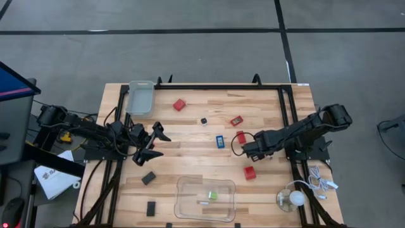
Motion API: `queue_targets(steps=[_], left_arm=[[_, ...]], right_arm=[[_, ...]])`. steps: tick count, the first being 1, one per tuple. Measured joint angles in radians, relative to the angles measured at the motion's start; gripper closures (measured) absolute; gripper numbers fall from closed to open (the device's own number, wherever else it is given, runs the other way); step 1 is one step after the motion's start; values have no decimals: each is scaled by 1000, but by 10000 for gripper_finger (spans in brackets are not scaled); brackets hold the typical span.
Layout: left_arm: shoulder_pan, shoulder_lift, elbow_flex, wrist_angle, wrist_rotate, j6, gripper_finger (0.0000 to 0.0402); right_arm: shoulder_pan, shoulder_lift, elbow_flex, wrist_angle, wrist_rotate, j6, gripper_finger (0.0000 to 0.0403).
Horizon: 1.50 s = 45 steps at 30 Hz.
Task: Pick & Place Office items
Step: Put the right pink charger adapter into the transparent bin
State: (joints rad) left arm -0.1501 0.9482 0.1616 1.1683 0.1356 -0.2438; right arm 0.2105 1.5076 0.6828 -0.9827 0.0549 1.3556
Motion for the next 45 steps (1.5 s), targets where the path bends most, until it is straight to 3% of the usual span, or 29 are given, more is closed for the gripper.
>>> queue_targets(steps=[14,27,36,45], left_arm=[[0,0,0,-1,0,-7,105],[0,0,0,-1,0,-8,105],[0,0,0,-1,0,-8,105],[0,0,0,-1,0,-8,105]], right_arm=[[52,-15,1,38,-25,51,163],[59,-15,0,36,-55,28,280],[92,-14,19,28,12,31,280],[64,-14,220,-53,202,-84,280]])
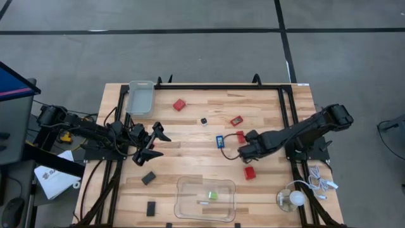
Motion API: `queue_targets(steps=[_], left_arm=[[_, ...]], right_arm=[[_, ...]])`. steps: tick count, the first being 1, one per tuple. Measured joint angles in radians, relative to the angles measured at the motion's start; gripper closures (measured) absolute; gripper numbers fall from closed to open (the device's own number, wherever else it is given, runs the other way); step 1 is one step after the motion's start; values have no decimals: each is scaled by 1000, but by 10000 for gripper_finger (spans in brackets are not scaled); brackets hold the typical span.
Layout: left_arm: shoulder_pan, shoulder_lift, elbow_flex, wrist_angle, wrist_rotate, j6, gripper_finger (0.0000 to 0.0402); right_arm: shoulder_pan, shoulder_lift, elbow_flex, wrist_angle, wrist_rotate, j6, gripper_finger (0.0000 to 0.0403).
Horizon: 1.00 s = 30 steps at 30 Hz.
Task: Pick & Place Office items
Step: Put the right pink charger adapter into the transparent bin
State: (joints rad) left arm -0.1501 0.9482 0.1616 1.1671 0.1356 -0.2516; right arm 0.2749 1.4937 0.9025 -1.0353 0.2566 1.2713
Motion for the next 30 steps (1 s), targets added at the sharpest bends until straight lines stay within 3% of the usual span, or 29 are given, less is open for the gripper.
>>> queue_targets(steps=[5,11,23,30], left_arm=[[0,0,0,0,0,0,105],[0,0,0,-6,0,0,105],[0,0,0,-16,0,0,105],[0,0,0,-8,0,0,105]], right_arm=[[-13,0,142,20,77,-108,280],[45,-1,242,165,85,-193,280],[330,2,263,613,149,-294,280],[394,132,265,836,119,-375,280]])
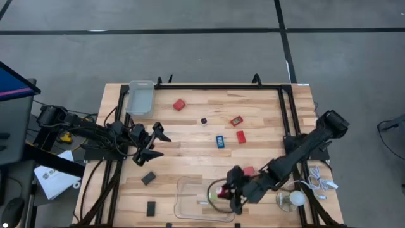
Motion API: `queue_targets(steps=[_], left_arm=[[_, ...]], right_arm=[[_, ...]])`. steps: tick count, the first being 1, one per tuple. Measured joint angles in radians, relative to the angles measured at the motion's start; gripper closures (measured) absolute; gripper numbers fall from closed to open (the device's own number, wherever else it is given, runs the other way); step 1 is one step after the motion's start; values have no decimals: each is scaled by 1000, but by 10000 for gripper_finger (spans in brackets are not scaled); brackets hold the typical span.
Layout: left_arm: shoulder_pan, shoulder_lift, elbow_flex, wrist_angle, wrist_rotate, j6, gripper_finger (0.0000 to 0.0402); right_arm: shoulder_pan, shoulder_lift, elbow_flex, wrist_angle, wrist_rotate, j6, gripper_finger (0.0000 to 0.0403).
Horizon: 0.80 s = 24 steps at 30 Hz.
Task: Pick & Place Office items
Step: Put the right pink charger adapter into the transparent bin
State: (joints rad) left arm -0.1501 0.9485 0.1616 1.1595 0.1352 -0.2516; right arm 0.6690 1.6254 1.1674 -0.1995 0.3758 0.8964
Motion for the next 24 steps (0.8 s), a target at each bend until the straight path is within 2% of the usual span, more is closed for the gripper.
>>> queue_targets(steps=[5,16,20,24], left_arm=[[0,0,0,0,0,-15,105],[0,0,0,0,0,-16,105],[0,0,0,0,0,-16,105],[0,0,0,0,0,-16,105]], right_arm=[[-3,129,111,-67,-34,-36,280],[-3,456,599,-624,-35,-42,280],[-4,532,671,-752,-40,-14,280],[-4,555,673,-764,-77,-5,280]])
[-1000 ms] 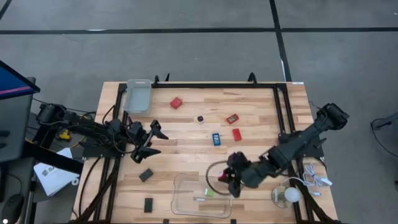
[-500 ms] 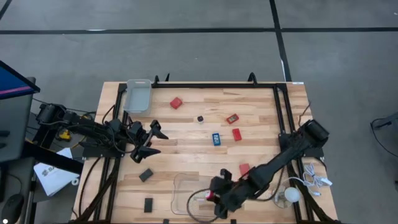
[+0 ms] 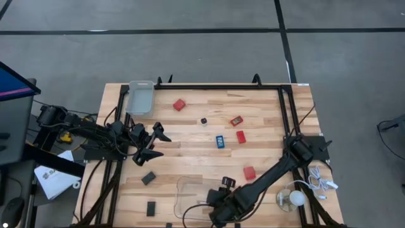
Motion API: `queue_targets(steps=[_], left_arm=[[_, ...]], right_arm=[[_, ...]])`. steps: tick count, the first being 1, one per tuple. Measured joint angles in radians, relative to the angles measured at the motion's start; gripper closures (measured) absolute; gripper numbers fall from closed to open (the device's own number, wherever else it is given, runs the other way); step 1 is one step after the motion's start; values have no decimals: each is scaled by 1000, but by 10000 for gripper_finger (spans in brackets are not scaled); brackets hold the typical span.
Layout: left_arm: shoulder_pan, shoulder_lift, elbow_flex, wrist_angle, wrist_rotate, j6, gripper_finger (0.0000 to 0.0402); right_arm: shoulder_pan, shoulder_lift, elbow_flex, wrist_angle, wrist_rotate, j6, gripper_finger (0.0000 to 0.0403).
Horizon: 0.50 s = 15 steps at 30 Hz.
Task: Pick & Place Office items
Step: Put the right pink charger adapter into the transparent bin
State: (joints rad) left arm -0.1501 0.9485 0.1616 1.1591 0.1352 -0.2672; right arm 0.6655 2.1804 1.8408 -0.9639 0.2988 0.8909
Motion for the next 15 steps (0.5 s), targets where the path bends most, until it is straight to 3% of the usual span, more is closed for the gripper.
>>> queue_targets(steps=[15], left_arm=[[0,0,0,0,0,0,105]], right_arm=[[-14,0,0,-59,-88,0,280]])
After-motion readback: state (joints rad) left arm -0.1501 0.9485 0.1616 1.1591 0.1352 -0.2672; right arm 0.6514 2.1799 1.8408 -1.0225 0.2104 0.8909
